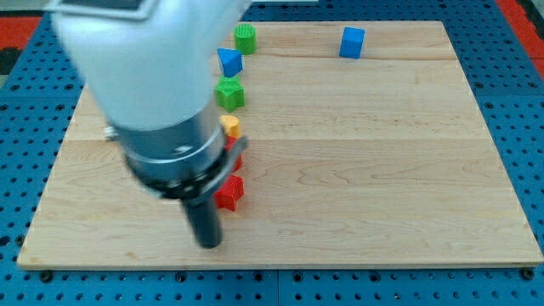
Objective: Move the red star right a bit
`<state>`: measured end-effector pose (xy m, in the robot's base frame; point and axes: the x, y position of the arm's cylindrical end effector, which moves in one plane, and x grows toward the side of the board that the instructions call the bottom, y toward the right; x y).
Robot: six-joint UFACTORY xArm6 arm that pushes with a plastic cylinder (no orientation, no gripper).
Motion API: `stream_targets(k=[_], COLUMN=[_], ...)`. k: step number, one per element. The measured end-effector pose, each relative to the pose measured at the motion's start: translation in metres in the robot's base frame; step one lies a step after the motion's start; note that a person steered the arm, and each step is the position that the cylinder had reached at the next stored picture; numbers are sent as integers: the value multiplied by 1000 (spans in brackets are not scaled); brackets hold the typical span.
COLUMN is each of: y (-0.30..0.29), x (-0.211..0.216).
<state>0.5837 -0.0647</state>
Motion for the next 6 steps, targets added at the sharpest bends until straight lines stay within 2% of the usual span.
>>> stream_targets(k=[3, 4, 6], y=[-31, -3, 5], x=[-40, -51, -51])
